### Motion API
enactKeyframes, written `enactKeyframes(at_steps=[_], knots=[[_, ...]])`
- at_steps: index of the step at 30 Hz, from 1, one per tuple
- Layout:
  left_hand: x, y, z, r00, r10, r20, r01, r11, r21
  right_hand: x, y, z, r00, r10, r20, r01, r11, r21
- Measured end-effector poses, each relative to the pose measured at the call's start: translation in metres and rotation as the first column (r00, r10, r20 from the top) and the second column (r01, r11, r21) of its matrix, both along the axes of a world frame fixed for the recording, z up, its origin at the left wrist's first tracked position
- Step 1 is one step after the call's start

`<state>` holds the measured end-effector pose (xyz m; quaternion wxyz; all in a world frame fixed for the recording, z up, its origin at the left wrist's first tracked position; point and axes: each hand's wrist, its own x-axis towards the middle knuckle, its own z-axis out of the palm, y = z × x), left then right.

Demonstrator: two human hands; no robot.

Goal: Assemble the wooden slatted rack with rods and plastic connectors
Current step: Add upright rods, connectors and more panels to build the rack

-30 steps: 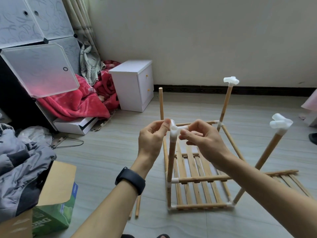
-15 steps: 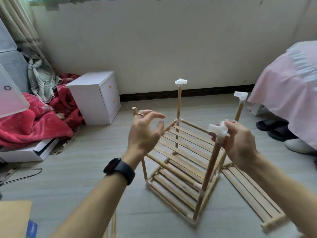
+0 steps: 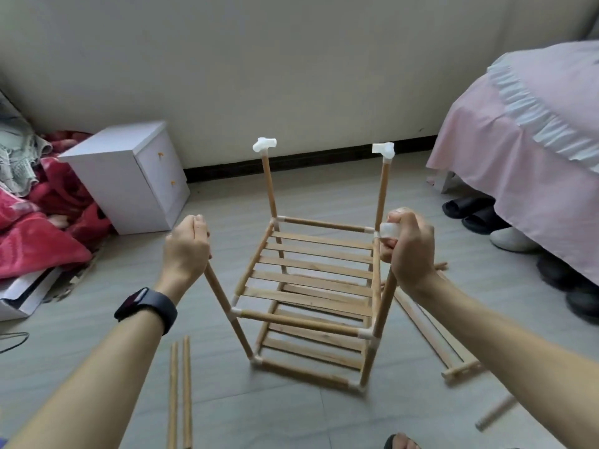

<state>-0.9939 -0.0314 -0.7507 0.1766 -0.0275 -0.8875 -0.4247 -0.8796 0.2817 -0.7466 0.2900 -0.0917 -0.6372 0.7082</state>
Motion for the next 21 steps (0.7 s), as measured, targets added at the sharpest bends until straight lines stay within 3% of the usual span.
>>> enactKeyframes(at_steps=[4,10,15,21], knots=[[0.023,-0.009,-0.001,0.999,0.027,-0.023,-0.026,0.999,0.030,-0.021,-0.005,0.001,1.000,0.006,-0.015,-0.005,0.997,0.076],[0.060,-0.007,-0.006,0.999,-0.012,-0.042,0.022,0.968,0.251,-0.042,0.006,-0.004,0.998,-0.035,-0.060,0.042,0.992,0.117],[0.064,0.004,-0.017,0.999,-0.049,0.000,0.044,0.880,0.473,-0.051,0.014,-0.005,0.990,-0.116,-0.083,0.121,0.992,0.048],[0.049,0.022,-0.024,0.999,-0.018,0.028,-0.002,0.804,0.594,-0.072,0.024,-0.008,0.986,-0.152,-0.065,0.155,0.986,0.056]])
